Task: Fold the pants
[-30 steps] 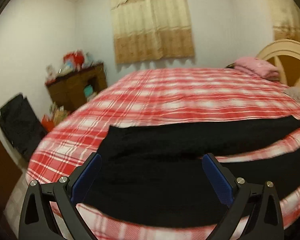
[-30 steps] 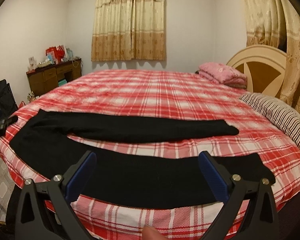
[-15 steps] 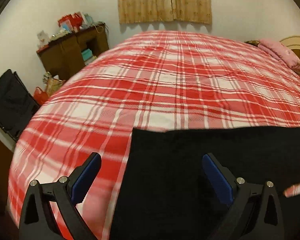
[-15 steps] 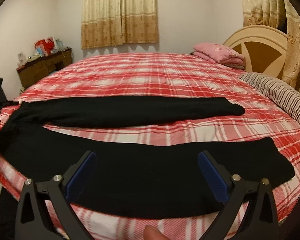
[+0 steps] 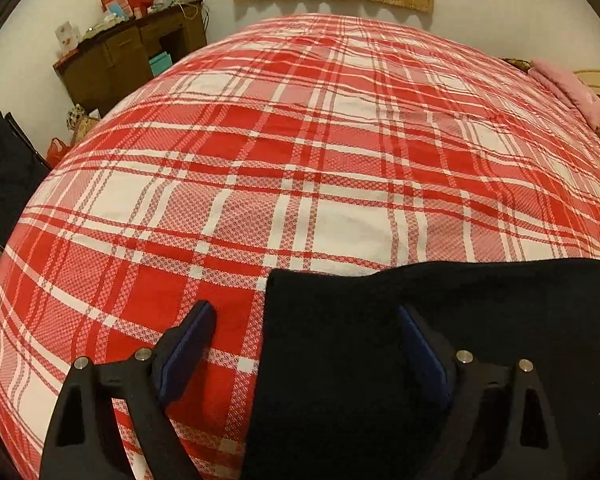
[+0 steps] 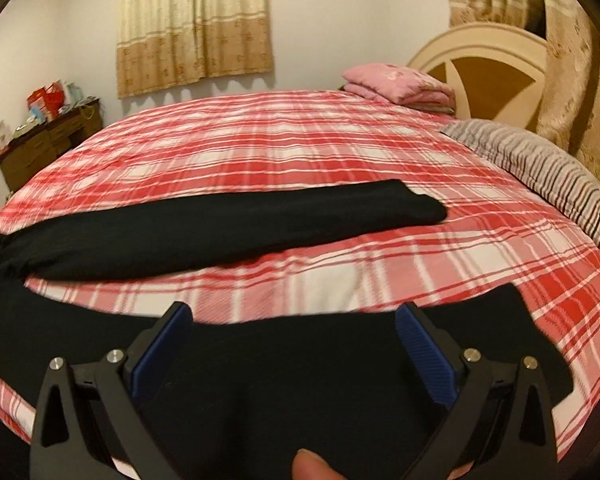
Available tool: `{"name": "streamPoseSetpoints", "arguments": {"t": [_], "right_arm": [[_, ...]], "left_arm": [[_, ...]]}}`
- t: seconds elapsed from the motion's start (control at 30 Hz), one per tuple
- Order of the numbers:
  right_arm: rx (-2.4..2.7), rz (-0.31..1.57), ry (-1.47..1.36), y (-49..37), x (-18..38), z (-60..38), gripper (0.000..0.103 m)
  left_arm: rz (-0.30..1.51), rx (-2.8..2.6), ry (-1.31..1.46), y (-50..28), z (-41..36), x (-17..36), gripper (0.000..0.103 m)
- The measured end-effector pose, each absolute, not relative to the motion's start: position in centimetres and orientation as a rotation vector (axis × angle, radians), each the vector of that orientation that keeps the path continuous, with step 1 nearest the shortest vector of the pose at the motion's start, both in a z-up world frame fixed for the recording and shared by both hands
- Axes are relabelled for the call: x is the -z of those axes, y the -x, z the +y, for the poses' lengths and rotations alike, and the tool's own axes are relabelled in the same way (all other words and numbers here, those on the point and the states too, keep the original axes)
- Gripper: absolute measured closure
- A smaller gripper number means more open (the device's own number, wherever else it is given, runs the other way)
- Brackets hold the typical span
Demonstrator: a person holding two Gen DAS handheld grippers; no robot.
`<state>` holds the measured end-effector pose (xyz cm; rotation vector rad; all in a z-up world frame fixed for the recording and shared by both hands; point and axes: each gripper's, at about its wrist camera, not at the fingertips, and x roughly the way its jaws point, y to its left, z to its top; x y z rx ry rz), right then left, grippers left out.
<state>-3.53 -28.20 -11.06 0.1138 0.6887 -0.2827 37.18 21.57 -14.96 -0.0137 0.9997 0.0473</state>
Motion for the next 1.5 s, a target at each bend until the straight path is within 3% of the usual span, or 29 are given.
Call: {"name": "streamPoseSetpoints", "arguments": {"t": [0.1,0.37,0.47,0.53,0.57,0.63,0.67,1.03,1.13,1.2,1.27,1.5], "right_arm": [[0.299,0.696,-0.161,3.2,10.2,-31.3,0.019],[0.391,0.688,-0.226,1.8,8.9,-39.0,0.02],[0.407,0.721,-0.283,-0.1,9.1,-43.0,0.02],[0.415,0.734,-0.307,-1.3,9.1,-44.9,0.02],[0.407,0.75,-0.323,-2.7,9.2,-46.3,0.02],[0.399,0.776,-0.326,-4.8,9.5,-47.8,0.022],[0.394,0.786,-0.326,-5.3,9.7,-48.2,0.026],[0.203,0.975,-0.424,-15.0,14.2,-50.7,0.029],[0.178,0.989,-0.394,-16.0,14.7,-50.2,0.039],[0.16,1.003,-0.367,-16.5,14.9,-49.7,0.075],[0.143,0.994,-0.363,-16.7,14.5,-49.6,0.087],[0.033,0.791,-0.289,-12.1,9.1,-46.7,0.088]], "left_arm": [[1.027,-0.06,0.018,-37.6,21.5,15.1,0.011],[1.019,-0.068,-0.027,-38.1,20.9,14.9,0.008],[0.979,-0.064,-0.036,-38.0,20.8,14.4,0.028],[0.965,-0.014,-0.044,-38.0,20.3,14.2,0.051],[0.963,-0.014,-0.057,-38.1,20.0,14.1,0.051],[0.961,0.01,-0.068,-38.1,19.7,14.1,0.069],[0.96,0.044,-0.061,-38.1,19.6,14.1,0.073],[0.939,0.078,-0.013,-38.5,20.0,14.8,0.074],[0.933,0.074,-0.035,-38.4,19.7,14.8,0.075],[0.924,0.088,-0.041,-38.3,19.6,14.5,0.084],[0.913,0.103,-0.041,-38.0,19.4,14.1,0.088],[0.779,0.156,0.022,-35.2,20.2,10.8,0.089]]}}
